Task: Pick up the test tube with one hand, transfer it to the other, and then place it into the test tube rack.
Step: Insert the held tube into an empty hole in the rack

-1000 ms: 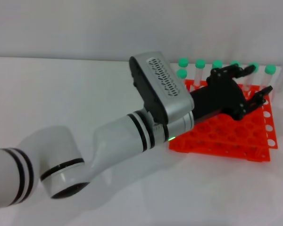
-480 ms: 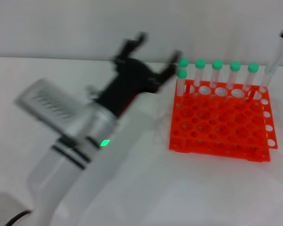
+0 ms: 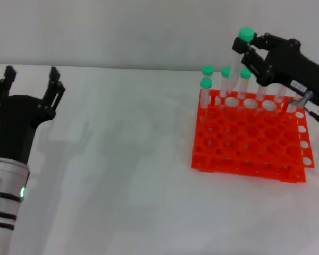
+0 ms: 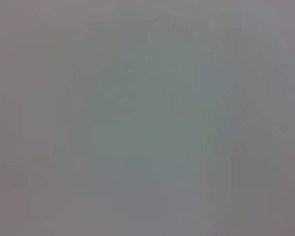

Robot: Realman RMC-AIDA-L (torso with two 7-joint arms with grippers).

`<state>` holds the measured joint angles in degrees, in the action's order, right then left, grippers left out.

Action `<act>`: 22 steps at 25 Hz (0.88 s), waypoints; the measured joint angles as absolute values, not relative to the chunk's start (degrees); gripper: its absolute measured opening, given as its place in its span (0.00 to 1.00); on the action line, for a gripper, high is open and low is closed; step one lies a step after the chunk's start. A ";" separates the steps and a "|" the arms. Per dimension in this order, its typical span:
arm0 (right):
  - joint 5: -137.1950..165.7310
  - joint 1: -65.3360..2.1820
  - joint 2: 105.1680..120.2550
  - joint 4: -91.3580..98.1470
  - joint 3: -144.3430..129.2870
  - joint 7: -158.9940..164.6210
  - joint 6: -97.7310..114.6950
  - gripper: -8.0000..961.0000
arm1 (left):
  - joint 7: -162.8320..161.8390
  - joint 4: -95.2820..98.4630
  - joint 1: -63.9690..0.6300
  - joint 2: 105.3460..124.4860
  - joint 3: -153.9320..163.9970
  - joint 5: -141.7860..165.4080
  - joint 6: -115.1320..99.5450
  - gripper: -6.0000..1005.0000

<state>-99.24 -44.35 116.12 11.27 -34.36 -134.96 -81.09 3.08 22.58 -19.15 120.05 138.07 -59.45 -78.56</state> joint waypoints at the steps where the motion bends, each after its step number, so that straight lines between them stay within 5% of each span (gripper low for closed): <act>1: -100.25 -44.88 116.14 8.98 -34.39 -137.44 -80.82 0.25 | 3.08 22.45 -18.71 120.06 138.07 -60.06 -78.64 0.87; 22: -102.00 -51.82 116.19 -4.38 -30.06 -152.41 -67.40 0.25 | 1.57 21.61 -17.99 120.06 139.06 -60.04 -77.81 0.87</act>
<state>-102.00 -51.82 116.19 -4.38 -30.06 -152.41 -67.40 1.57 21.61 -17.99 120.06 139.06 -60.04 -77.81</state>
